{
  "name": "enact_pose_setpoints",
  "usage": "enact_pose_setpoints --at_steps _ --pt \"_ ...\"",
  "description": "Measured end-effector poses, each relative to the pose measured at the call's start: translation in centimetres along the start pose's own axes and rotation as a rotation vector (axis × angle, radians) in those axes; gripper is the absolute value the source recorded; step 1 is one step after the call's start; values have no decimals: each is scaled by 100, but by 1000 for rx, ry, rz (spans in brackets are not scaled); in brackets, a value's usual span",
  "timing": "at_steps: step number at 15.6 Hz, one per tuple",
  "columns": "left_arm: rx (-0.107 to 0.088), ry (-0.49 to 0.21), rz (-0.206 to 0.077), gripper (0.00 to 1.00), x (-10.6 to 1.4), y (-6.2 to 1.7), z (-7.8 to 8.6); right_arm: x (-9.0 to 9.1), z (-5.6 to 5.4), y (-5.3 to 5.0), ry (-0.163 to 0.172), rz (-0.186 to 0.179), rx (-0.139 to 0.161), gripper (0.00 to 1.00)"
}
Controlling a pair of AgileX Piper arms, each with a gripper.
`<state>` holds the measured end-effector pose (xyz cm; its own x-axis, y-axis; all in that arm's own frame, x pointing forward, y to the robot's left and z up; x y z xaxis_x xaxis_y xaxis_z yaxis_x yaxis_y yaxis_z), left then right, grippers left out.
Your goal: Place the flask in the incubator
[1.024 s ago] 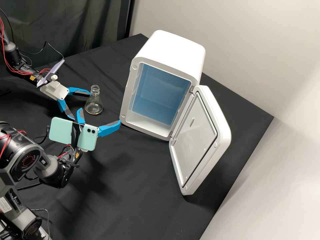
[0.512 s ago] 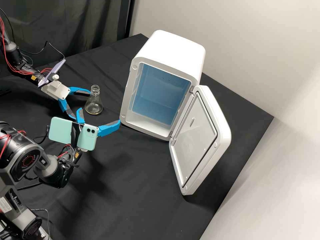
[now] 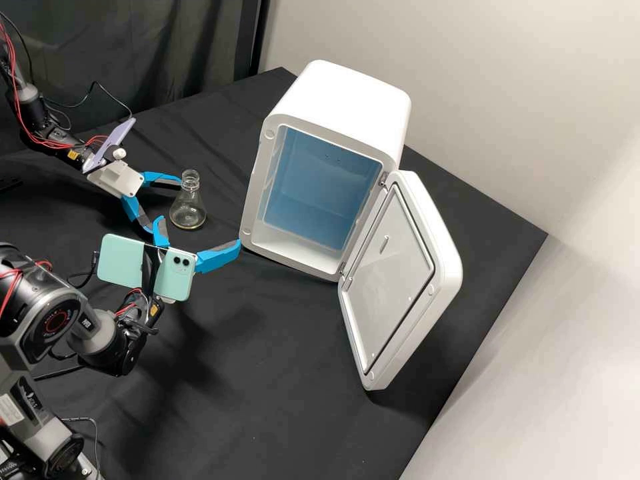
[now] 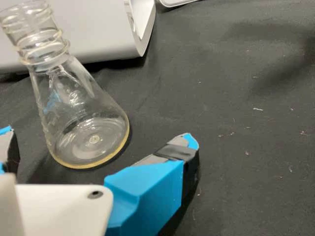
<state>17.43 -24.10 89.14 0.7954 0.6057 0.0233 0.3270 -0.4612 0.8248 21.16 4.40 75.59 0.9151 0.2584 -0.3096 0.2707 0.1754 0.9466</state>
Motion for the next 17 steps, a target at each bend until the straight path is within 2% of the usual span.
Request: enact_pose_setpoints --at_steps 2,3,5,8,9,13,17 --pt "1 2 6 100 28 21 -19 0 -2 -1 1 -1 0 100" --pt "-20 -2 11 100 43 37 -35 0 -2 -1 1 -1 0 100" --pt "-82 -37 10 100 67 57 -46 0 -2 -1 1 -1 0 100" --pt "-115 -58 -6 100 86 26 -61 1 0 -4 0 -2 -1 100" --pt "-133 -61 -3 100 90 40 -79 2 3 -7 -1 -4 0 100" --pt "-162 -52 4 100 146 55 -143 7 4 -23 -1 -11 1 100" --pt "-160 -29 23 100 170 96 -248 8 -1 -28 1 -13 1 100"
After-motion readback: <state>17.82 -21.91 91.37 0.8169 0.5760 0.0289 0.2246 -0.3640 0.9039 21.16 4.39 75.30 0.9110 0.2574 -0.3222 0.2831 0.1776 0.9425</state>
